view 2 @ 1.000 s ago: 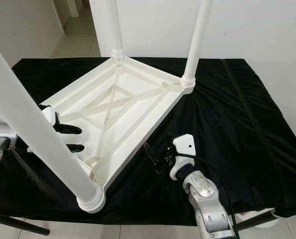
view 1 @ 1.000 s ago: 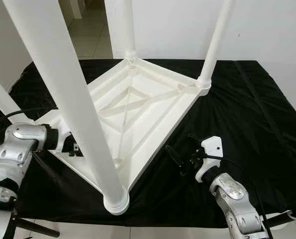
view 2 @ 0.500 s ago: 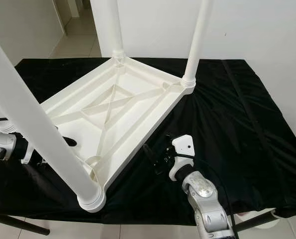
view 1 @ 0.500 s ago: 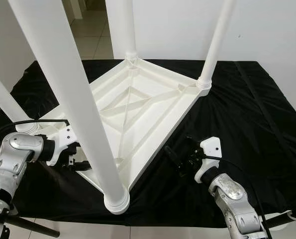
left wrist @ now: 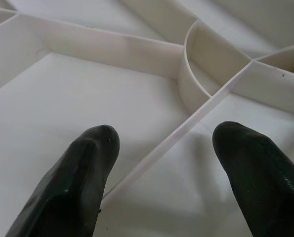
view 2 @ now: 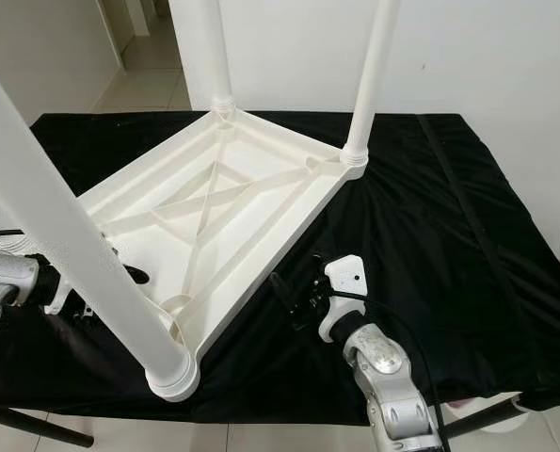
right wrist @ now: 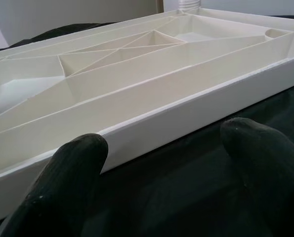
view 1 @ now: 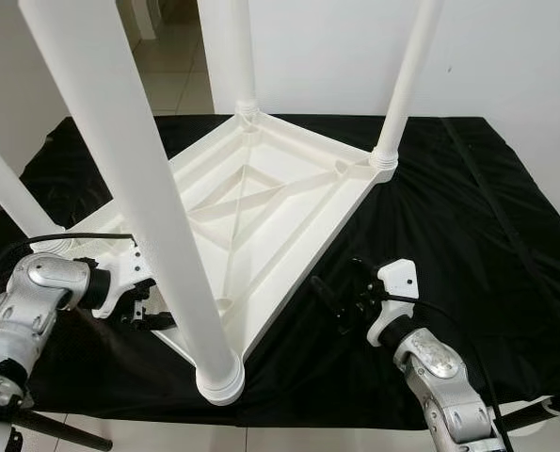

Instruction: Building children table

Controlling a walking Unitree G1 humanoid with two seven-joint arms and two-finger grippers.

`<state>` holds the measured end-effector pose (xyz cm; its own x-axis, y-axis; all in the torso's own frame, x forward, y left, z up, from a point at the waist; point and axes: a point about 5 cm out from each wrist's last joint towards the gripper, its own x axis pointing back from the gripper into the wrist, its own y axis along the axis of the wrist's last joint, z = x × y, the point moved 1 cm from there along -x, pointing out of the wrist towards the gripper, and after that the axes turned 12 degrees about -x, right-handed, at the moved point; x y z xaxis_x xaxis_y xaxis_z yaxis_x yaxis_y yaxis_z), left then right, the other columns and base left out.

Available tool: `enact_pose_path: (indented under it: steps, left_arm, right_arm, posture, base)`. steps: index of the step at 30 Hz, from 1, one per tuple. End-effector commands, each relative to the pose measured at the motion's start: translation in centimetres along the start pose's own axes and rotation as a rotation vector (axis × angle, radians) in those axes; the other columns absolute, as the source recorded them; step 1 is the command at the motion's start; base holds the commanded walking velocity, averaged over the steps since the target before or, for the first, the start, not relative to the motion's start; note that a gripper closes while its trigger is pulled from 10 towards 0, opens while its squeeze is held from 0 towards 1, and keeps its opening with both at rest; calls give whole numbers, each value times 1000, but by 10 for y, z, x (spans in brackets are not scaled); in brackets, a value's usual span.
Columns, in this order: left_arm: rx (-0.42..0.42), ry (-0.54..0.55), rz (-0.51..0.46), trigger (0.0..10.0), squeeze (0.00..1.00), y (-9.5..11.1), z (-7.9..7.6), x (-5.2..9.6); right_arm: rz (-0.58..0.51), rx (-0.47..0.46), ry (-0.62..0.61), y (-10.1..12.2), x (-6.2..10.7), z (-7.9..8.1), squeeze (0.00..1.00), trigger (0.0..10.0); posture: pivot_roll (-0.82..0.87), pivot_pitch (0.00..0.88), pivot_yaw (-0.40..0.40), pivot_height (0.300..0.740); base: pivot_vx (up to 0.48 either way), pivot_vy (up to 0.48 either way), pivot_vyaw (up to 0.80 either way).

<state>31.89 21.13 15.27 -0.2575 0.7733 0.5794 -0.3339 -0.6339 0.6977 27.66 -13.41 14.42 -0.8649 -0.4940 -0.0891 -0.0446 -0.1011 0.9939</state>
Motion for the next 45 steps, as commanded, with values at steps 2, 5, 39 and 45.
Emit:
enact_pose_path:
  steps: [2, 5, 39, 45]
  left_arm:
    - [33, -171, 46, 6431, 0, -12, -18, -7]
    - [29, -178, 51, 4314, 0, -12, -18, -11]
    - [134, 97, -81, 0, 0, -9, -7, -38]
    - [137, 177, -170, 0, 0, 5, -9, -57]
  right_arm:
    - [-2, 2, 3, 0, 2, 3, 0, 10000]
    - [-5, 1, -6, 1, 3, 2, 0, 10000]
    - [-12, -17, -61, 3, 11, 1, 0, 10000]
    - [-14, -23, -64, 3, 10, 2, 0, 10000]
  posture:
    - [-29, 112, 66, 740]
    - [-37, 116, 73, 740]
    - [-45, 170, 88, 740]
    - [-39, 174, 84, 740]
  base:
    - [0, 0, 0]
    - [0, 0, 0]
    - [0, 0, 0]
    - [0, 0, 0]
